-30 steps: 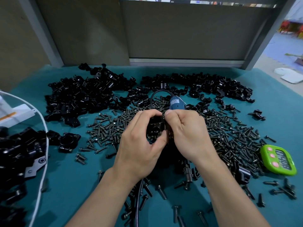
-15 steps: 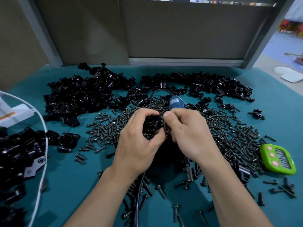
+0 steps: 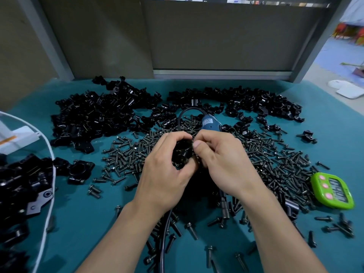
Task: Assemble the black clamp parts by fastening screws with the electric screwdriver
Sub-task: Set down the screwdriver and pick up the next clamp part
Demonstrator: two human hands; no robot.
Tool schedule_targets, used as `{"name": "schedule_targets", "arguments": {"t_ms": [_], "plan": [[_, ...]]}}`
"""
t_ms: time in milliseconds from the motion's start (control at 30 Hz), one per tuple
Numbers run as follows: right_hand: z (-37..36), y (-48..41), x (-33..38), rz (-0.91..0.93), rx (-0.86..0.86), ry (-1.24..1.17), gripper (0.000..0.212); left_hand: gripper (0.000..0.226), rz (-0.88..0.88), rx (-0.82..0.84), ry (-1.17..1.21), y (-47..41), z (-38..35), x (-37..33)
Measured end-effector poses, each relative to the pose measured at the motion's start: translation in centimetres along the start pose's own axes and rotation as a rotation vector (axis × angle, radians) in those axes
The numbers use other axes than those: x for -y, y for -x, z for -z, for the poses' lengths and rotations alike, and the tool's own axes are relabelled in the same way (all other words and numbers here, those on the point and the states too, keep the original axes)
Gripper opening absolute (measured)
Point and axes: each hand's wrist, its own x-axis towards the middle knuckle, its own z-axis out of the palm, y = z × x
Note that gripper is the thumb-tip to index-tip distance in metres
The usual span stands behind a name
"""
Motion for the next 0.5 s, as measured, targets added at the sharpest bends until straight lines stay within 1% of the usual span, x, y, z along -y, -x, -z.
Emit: {"name": "schedule_targets", "arguments": {"t_ms": [100, 167, 200, 233, 300, 367, 400, 467, 500], "plan": [[-0.9, 0.0, 0.2, 0.029, -0.081, -0.058, 0.046, 0.033, -0.062, -0.026, -0.025, -0.1, 0.0, 0.0], [-1.1, 0.0, 0.1, 0.005, -0.078, -0.099, 0.047, 0.033, -0.079, -0.025, -0.044, -0.2, 0.1, 0.0], [-1.1, 0.0, 0.0, -0.002, -0.068, -0.099, 0.045, 0.034, -0.058, -0.009, -0.026, -0.2, 0.2, 0.1], [-1.0, 0.0, -0.1, -0.003, -0.062, -0.098, 0.044, 0.034, -0.009, 0.027, 0.033, -0.2, 0.3, 0.1], [-0.6, -0.1, -0.3, -0.006, -0.058, -0.117, 0.043, 0.040, 0.156, 0.119, 0.266, -0.3, 0.5, 0.3], [0.0, -0.1, -0.3, 0.013, -0.034, -0.135, 0.042, 0.041, 0.336, 0.137, 0.463, -0.6, 0.6, 0.6], [0.2, -0.1, -0.2, 0.036, -0.008, -0.124, 0.040, 0.042, 0.400, 0.118, 0.496, -0.8, 0.7, 0.6], [0.1, 0.1, 0.0, 0.107, 0.044, -0.032, 0.039, 0.055, 0.494, 0.069, 0.484, -1.0, 0.7, 0.6], [-0.1, 0.2, 0.1, 0.130, 0.053, 0.014, 0.038, 0.058, 0.553, 0.032, 0.475, -1.1, 0.6, 0.7]]}}
